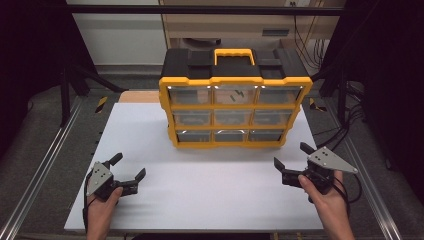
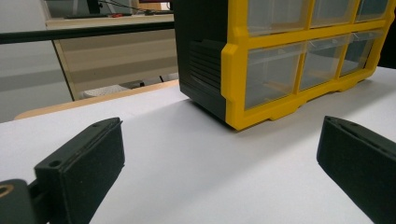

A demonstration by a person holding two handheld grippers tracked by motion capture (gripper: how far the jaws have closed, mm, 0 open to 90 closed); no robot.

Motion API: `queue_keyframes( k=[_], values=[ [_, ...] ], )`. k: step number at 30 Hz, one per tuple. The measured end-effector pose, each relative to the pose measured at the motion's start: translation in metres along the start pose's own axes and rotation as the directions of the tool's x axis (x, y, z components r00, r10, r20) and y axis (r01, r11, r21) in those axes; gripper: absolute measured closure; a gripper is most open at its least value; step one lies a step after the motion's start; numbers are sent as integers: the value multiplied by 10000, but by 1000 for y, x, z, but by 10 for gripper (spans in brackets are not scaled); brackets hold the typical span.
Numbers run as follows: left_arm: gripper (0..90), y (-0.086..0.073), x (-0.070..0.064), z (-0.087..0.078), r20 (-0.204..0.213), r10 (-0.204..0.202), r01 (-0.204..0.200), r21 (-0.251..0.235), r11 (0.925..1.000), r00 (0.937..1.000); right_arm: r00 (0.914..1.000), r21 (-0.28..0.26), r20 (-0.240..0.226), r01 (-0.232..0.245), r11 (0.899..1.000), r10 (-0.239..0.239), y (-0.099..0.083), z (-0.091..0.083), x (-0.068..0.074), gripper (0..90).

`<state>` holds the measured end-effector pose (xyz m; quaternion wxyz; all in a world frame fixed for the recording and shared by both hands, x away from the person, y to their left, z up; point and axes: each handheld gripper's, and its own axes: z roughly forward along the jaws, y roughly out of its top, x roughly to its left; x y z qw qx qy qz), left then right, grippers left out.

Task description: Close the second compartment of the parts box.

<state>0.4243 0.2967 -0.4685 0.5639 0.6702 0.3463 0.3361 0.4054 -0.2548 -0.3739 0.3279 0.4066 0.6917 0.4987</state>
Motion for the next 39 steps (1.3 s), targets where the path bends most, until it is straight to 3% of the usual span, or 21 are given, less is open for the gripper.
queue_keyframes(
  k=[20,39],
  values=[
    [6,0,-1,-1,-4,-25,25,-27,10000,10000,9999,32,133,0,10000,-1,-22,-4,-1,66],
    [5,0,-1,-1,5,-32,33,-18,10000,10000,9993,294,17,-377,9989,376,-54,11,4,54]
  ],
)
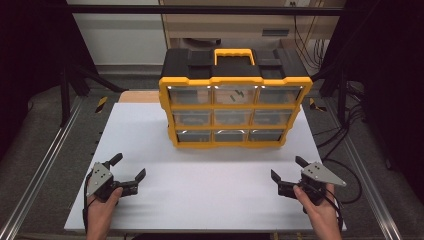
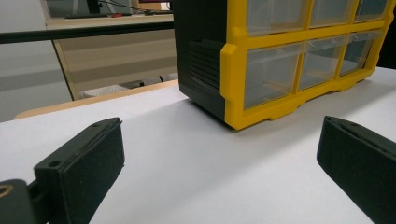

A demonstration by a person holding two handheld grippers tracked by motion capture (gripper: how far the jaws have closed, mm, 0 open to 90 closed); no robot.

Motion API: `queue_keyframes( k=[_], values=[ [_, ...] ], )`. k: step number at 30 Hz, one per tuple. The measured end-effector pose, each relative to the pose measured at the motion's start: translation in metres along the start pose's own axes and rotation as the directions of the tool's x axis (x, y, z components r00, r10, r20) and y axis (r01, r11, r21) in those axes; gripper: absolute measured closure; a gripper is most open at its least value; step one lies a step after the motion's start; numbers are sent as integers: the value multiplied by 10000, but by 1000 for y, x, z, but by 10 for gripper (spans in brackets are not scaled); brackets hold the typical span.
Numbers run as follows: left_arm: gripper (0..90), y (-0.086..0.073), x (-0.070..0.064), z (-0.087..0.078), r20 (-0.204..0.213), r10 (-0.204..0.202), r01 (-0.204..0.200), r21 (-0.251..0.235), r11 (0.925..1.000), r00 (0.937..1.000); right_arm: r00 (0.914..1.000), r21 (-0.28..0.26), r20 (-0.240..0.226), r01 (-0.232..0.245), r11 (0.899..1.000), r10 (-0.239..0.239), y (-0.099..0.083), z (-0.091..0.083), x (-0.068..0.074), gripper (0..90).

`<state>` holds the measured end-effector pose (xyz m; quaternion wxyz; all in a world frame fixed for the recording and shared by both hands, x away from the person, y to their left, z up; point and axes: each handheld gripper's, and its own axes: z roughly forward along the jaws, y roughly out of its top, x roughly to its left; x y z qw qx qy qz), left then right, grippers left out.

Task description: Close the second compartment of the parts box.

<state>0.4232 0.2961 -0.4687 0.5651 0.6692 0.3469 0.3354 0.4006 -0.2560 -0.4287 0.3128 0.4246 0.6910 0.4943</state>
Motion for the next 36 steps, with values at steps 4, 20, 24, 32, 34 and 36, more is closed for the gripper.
queue_keyframes(
  k=[4,20,24,32,34,36],
  values=[
    [5,0,0,0,-2,-2,2,4,10000,10000,10000,9,-8,-63,10000,63,-7,5,0,54],
    [5,0,0,0,3,28,-28,43,10000,10000,9988,-240,-169,-457,9987,453,-23,29,2,59],
    [5,-1,1,0,-12,40,-40,53,10000,10000,9978,-347,-153,-655,9973,650,-25,32,5,63],
    [5,-1,1,0,-13,77,-77,86,9999,10000,9981,-786,-34,-611,9950,610,-25,39,6,73],
    [5,-1,0,1,-13,83,-83,105,9999,10000,9991,-958,138,-389,9946,404,-26,42,5,75],
    [5,-1,0,1,-8,91,-90,104,9999,10000,9981,-1013,67,-609,9930,619,-26,44,7,76]
  ],
)
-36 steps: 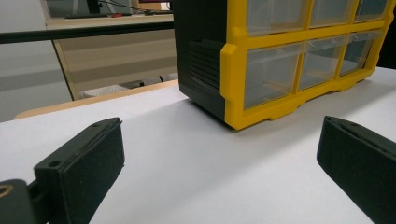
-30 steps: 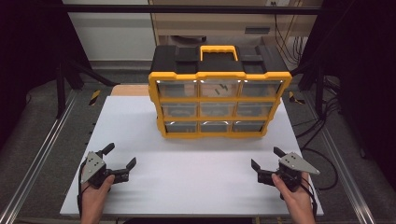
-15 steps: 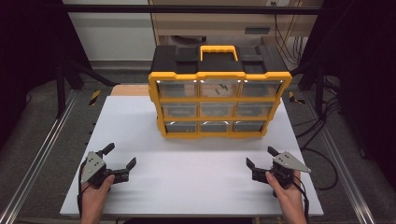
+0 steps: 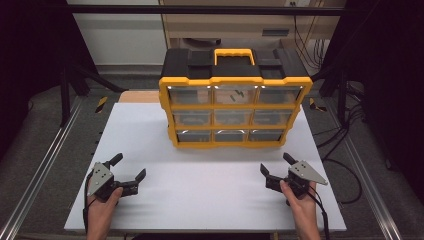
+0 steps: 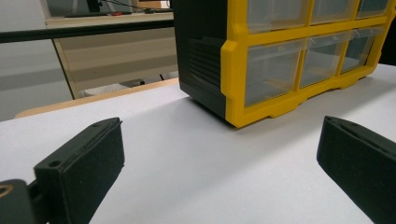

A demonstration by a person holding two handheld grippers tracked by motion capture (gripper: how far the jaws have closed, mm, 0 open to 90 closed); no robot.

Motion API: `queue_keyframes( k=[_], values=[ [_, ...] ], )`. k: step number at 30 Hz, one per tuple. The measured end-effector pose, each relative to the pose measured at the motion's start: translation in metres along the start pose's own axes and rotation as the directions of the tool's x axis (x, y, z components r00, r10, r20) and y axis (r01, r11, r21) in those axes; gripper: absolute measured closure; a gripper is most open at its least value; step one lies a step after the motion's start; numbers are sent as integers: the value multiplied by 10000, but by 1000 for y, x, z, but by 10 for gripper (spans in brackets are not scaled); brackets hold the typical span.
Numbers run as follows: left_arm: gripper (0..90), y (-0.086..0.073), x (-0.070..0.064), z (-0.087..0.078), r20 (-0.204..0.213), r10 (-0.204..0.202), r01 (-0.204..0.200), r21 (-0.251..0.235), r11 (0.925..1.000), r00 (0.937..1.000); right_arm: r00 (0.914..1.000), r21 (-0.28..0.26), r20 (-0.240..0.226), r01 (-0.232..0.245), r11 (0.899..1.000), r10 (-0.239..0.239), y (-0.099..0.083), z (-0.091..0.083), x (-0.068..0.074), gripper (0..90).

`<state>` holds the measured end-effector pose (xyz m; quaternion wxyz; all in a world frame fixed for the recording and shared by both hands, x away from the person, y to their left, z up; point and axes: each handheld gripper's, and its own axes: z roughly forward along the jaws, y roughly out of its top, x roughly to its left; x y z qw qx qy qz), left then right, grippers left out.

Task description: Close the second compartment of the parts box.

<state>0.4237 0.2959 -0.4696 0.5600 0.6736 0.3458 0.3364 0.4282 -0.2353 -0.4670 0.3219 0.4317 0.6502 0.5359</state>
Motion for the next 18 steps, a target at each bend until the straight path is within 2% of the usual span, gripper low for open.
queue_keyframes(
  k=[1,5,12,17,18],
  values=[
    [5,0,0,0,2,4,-4,1,10000,10000,9997,-102,106,240,9997,-239,0,2,0,78],
    [5,0,0,0,-11,10,-10,9,10000,10000,9985,-309,222,499,9983,-492,0,6,2,79],
    [5,0,1,-2,-95,-88,88,-57,9999,9999,9968,-956,459,691,9930,-649,2,11,-2,98],
    [5,0,3,-3,-123,-171,169,-124,9998,9998,9936,-902,347,1106,9898,-1079,-2,12,1,88],
    [5,0,3,-3,-129,-201,199,-152,9997,9997,9929,-747,330,1162,9904,-1140,-2,10,3,83]
  ],
)
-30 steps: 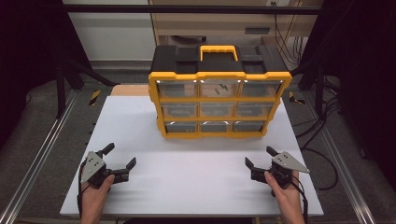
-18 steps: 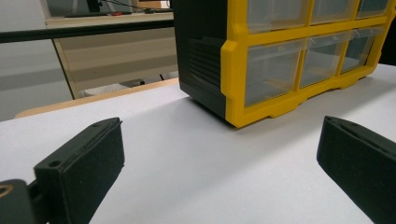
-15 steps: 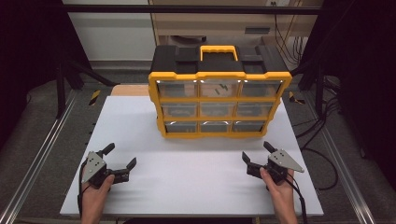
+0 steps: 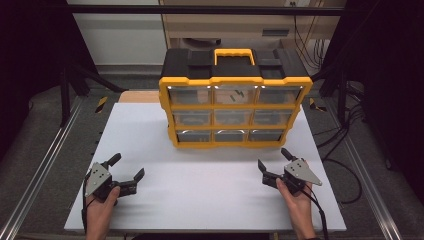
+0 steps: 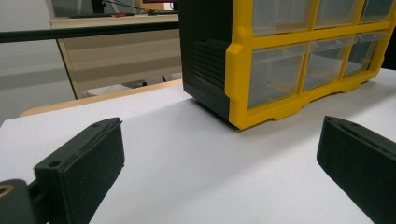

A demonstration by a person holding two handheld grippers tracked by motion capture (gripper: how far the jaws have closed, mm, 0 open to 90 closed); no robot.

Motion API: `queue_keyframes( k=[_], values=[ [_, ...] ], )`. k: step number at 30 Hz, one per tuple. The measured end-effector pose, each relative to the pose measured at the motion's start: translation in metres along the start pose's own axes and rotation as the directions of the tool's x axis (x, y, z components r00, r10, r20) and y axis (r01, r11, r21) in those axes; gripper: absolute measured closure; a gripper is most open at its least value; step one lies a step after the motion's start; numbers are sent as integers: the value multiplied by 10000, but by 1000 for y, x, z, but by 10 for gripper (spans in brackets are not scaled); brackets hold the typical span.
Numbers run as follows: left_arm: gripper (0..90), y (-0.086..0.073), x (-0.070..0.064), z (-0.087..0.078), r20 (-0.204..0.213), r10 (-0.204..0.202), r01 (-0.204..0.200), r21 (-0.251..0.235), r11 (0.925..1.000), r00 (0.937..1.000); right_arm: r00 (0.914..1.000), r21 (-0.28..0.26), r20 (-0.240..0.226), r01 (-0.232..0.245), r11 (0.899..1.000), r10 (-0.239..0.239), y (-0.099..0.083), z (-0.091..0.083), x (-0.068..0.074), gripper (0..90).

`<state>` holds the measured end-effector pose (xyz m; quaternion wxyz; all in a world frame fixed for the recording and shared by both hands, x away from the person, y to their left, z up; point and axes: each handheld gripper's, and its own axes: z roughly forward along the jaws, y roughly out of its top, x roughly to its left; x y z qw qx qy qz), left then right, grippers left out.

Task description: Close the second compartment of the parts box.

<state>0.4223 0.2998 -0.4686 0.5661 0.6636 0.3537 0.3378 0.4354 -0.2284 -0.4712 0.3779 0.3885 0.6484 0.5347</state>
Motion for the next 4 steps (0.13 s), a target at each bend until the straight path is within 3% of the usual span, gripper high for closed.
queue_keyframes(
  k=[3,4],
  values=[
    [6,1,0,0,-13,-144,144,-75,9999,9999,9993,69,-97,374,9993,-373,-2,-4,3,70],
    [6,1,0,0,-10,-129,129,-57,9999,9999,9995,43,-143,295,9996,-295,-4,-5,3,68]
  ],
)
